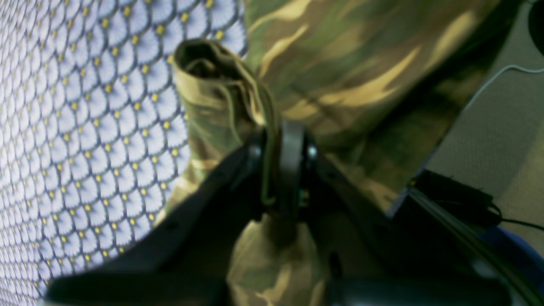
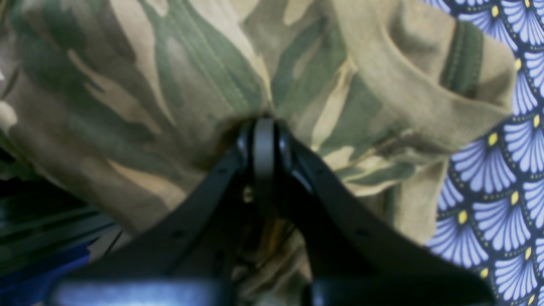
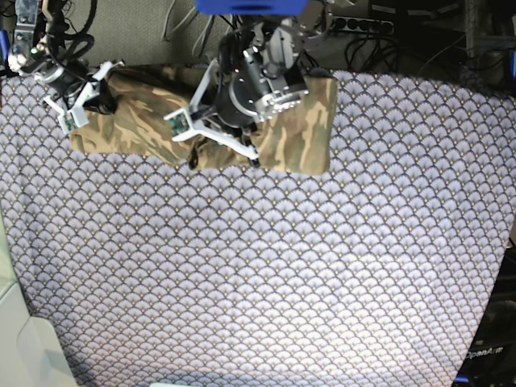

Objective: Fold the T-shirt properly
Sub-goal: 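Lay the held end onto the strip's middle and open the left gripper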

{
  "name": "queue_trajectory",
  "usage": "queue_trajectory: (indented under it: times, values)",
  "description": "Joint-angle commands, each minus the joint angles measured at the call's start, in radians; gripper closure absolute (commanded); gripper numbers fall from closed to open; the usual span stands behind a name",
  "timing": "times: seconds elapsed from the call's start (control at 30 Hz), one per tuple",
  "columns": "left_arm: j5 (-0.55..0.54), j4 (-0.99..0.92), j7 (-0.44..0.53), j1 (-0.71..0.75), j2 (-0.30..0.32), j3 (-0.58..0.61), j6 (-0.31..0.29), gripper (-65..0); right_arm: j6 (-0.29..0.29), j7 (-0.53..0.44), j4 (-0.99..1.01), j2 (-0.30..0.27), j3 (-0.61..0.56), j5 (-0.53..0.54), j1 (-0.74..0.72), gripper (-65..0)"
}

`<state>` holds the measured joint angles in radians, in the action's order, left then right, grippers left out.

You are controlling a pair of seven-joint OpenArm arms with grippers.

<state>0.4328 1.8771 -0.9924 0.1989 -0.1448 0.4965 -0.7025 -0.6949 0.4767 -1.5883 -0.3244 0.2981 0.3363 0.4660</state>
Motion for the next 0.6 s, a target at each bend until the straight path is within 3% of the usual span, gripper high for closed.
queue_trajectory:
  times: [0.0, 0.27, 0.43, 0.57]
  values:
    - [-0.009, 0.013, 0.017, -0.009, -0.012, 0.006, 0.004, -1.3, -0.003, 0.030, -0.002, -0.008, -0.001, -0.026, 0.004, 0.0]
    - [-0.009, 0.025, 0.020, -0.009, -0.012, -0.005, 0.004, -33.2, -0.003, 0.030, -0.002, -0.008, -0.003, -0.026, 0.004, 0.0]
    - [-0.015, 0.048, 0.020, -0.008, -0.012, -0.005, 0.004, -35.6, -0.003, 0.029, -0.002, -0.008, -0.003, -0.026, 0.004, 0.0]
    - [-0.122, 0.115, 0.011, -0.008, -0.012, -0.005, 0.004, -35.5, -0.003, 0.029, -0.001, -0.008, -0.001, -0.026, 0.004, 0.0]
